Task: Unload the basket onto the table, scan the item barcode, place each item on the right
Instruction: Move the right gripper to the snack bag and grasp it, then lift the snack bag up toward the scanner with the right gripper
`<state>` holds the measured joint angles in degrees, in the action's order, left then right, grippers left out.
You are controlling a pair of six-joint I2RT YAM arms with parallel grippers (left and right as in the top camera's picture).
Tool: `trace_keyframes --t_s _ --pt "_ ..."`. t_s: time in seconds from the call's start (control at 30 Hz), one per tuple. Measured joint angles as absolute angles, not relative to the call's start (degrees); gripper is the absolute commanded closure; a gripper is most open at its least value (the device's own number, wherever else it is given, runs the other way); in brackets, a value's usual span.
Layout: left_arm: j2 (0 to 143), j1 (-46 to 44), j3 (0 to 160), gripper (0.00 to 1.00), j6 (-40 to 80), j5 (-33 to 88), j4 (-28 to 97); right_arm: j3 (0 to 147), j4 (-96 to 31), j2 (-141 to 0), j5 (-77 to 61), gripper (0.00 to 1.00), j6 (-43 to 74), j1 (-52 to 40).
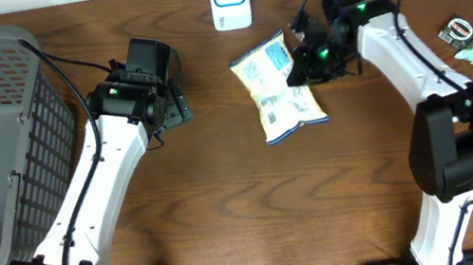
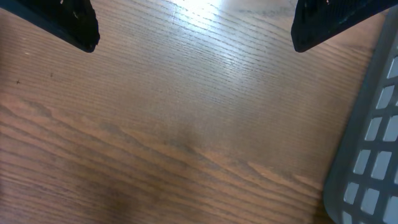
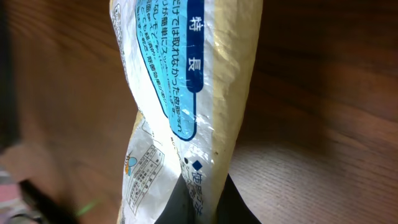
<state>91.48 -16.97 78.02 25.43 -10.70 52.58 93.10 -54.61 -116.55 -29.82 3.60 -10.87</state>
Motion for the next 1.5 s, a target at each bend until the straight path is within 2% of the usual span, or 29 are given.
trace_keyframes --t_s 0.23,0.47,0.63,0.9,1.13,1.3,1.5 --pt "91.5 -17.0 78.0 0.02 25.4 -10.7 52.6 88.4 -46.4 -117.0 -30.7 0.99 3.4 -12.6" --pt "91.5 -17.0 78.0 0.02 25.4 -10.7 52.6 88.2 -34.1 -117.2 -42.8 0.99 3.2 -10.9" --pt "91.5 -17.0 78.0 0.02 25.5 -10.7 52.6 88.2 -30.4 -116.7 -49.9 0.99 3.0 -7.6" --pt "91.5 -17.0 78.0 0.03 25.5 -10.7 52.6 88.2 -31.4 -109.7 -52.3 0.99 1.9 -4.1" --pt "91.5 -17.0 78.0 0.02 25.5 -10.7 52.6 88.2 -39.3 -103.0 -53.2 0.99 -0.6 -4.3" --pt "91.5 -17.0 78.0 0.02 25.5 -10.7 52.6 88.0 -44.1 -102.6 -53.1 0.99 -2.2 -4.3" --pt "91.5 -17.0 78.0 0.02 25.4 -10.7 52.6 86.9 -43.3 -102.6 -53.2 0.99 -3.1 -4.3"
